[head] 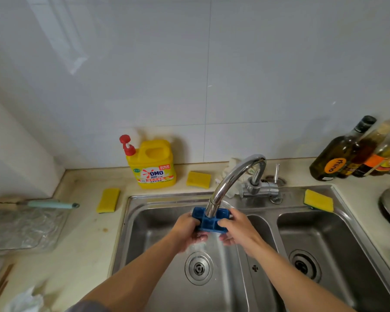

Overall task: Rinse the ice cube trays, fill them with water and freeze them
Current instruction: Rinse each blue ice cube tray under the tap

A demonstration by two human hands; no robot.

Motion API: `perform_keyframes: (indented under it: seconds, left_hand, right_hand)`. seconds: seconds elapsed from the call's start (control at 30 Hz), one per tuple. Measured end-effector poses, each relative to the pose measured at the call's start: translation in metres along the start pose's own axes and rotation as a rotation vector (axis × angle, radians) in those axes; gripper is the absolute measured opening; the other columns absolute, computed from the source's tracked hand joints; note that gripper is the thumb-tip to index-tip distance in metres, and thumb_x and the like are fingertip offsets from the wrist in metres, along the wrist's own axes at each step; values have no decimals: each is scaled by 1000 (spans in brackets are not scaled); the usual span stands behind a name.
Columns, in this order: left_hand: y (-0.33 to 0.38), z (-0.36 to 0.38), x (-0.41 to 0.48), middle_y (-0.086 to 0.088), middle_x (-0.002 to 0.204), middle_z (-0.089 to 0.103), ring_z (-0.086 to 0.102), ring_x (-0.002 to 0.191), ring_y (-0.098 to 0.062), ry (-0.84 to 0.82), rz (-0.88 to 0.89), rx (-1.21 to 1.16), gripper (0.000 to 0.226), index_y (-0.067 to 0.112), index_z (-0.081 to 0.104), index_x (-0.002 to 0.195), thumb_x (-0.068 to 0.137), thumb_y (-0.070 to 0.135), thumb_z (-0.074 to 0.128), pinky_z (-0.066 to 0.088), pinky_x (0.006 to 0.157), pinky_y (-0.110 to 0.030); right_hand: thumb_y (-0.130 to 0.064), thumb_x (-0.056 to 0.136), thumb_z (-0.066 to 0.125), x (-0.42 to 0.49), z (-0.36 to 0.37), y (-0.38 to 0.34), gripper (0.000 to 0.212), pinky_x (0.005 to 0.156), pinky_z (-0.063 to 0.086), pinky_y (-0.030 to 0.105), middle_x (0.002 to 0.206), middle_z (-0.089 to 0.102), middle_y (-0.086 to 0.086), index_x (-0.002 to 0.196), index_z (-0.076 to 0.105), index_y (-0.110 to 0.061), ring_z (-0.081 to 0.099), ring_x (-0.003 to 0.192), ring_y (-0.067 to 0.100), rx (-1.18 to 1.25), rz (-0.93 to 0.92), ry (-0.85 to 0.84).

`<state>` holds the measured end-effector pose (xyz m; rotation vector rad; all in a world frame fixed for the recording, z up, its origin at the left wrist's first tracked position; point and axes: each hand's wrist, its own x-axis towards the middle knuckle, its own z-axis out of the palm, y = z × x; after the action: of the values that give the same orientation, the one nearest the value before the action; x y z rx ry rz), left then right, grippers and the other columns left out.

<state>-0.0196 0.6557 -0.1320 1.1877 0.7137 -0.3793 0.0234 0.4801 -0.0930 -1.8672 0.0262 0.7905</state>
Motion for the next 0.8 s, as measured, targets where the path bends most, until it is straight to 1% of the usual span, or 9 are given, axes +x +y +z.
perform_keyframes:
  seconds: [0.17, 0.3, 0.37, 0.47, 0.53, 0.6, 0.63, 0.73, 0.8]
  left_hand:
    - [-6, 4, -5, -16, 99, 71, 71, 76, -21, 128, 74, 146, 29, 10, 52, 118, 92, -2, 48, 57, 63, -30]
    - [-13, 7, -10, -12, 100, 71, 70, 83, -21, 121, 40, 35, 21, 13, 55, 116, 95, 10, 55, 58, 66, -32]
    - [-14, 5, -13, -10, 102, 68, 66, 88, -21, 89, 43, 43, 23, 16, 58, 115, 92, 14, 58, 59, 70, -33]
    - [-15, 6, -11, -4, 101, 68, 61, 86, -18, 148, 42, 217, 20, 25, 61, 107, 88, 17, 63, 58, 70, -32]
    - [-13, 8, -8, -4, 91, 69, 60, 78, -17, 209, 34, 216, 17, 24, 65, 101, 86, 16, 66, 57, 65, -32]
    - [-11, 9, -3, -6, 86, 68, 59, 70, -17, 243, 2, 169, 27, 15, 62, 112, 86, 11, 66, 56, 61, -30]
    - [-10, 9, -2, -8, 87, 68, 59, 68, -17, 258, -16, 158, 33, 12, 57, 117, 86, 9, 66, 56, 59, -29]
    - [-12, 6, 3, -16, 101, 71, 61, 71, -17, 333, 27, 246, 43, 12, 53, 121, 82, 9, 71, 51, 53, -26]
    - [-15, 3, 4, -15, 105, 70, 62, 76, -17, 363, 96, 311, 43, 14, 55, 119, 80, 15, 74, 50, 55, -27]
  right_hand:
    - [3, 89, 48, 11, 12, 10, 26, 48, 48, 28, 91, 67, 16, 105, 54, -17, 59, 55, 18, -112, 61, 49]
    - [-4, 92, 51, 20, 17, 18, 14, 45, 38, 28, 72, 63, 12, 99, 63, -6, 52, 49, 19, -150, 52, 89]
    - [-5, 92, 53, 24, 19, 16, 13, 49, 42, 30, 74, 63, 10, 101, 62, -7, 54, 55, 20, -151, 29, 106]
    - [-2, 90, 56, 26, 26, 7, 25, 71, 53, 36, 92, 63, 0, 108, 53, -19, 63, 82, 19, -217, -38, 150]
    - [-5, 90, 60, 25, 33, 4, 31, 71, 51, 24, 98, 63, -5, 107, 51, -29, 63, 85, 10, -272, -123, 154]
    - [-8, 89, 62, 25, 39, 3, 31, 57, 41, 11, 92, 63, -10, 101, 49, -35, 62, 76, 2, -334, -181, 158]
    - [-10, 90, 61, 25, 40, 3, 30, 55, 39, 11, 91, 64, -10, 100, 49, -35, 61, 75, 1, -347, -193, 160]
    - [-9, 92, 59, 26, 37, 4, 25, 74, 51, 28, 103, 64, -2, 104, 53, -30, 64, 91, 12, -338, -203, 150]
    - [-10, 92, 58, 27, 33, 5, 23, 84, 56, 41, 104, 65, 2, 104, 55, -30, 65, 95, 21, -337, -185, 105]
